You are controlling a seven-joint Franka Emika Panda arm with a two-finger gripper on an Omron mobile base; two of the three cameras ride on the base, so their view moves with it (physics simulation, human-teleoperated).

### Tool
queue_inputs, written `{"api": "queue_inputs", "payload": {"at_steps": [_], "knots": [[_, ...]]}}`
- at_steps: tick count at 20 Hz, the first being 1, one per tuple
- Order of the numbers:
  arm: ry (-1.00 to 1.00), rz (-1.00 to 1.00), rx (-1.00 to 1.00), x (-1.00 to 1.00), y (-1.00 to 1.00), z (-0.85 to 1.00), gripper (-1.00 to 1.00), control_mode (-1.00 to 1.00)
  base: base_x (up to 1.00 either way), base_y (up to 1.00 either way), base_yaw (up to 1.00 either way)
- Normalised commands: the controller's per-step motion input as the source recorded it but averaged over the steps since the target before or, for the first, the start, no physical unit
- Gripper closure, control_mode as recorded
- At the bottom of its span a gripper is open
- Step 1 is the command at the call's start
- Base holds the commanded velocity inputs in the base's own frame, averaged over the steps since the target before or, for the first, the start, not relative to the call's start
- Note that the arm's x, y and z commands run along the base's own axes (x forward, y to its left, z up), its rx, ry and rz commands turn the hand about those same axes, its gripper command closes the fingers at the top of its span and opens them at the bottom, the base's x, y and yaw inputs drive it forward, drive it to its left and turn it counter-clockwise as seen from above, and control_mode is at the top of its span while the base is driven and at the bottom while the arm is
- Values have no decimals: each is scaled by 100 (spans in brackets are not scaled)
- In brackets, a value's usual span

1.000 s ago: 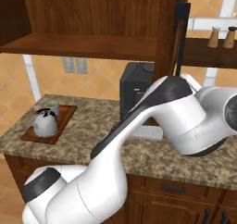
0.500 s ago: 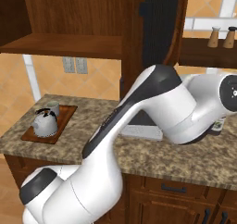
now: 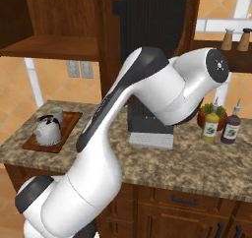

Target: Pick the kettle from the counter and place it on the tray. Then pick the mug from the cabinet and place it on the tray. Then close the cabinet doors.

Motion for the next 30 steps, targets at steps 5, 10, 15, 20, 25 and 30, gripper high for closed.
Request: {"api": "queue_inputs", "payload": {"at_steps": [5,10,15,20,25,30], "knots": [[0,9,-5,32,86,16,-100,-100,0,0,0],[0,5,-5,39,83,7,-100,-100,0,0,0],[0,1,-3,50,72,1,-100,-100,0,0,0],[0,0,-3,57,62,0,-100,-100,0,0,0],[0,0,-3,70,54,-2,-100,-100,0,0,0],[-2,0,-1,79,43,-1,-100,-100,0,0,0]]}}
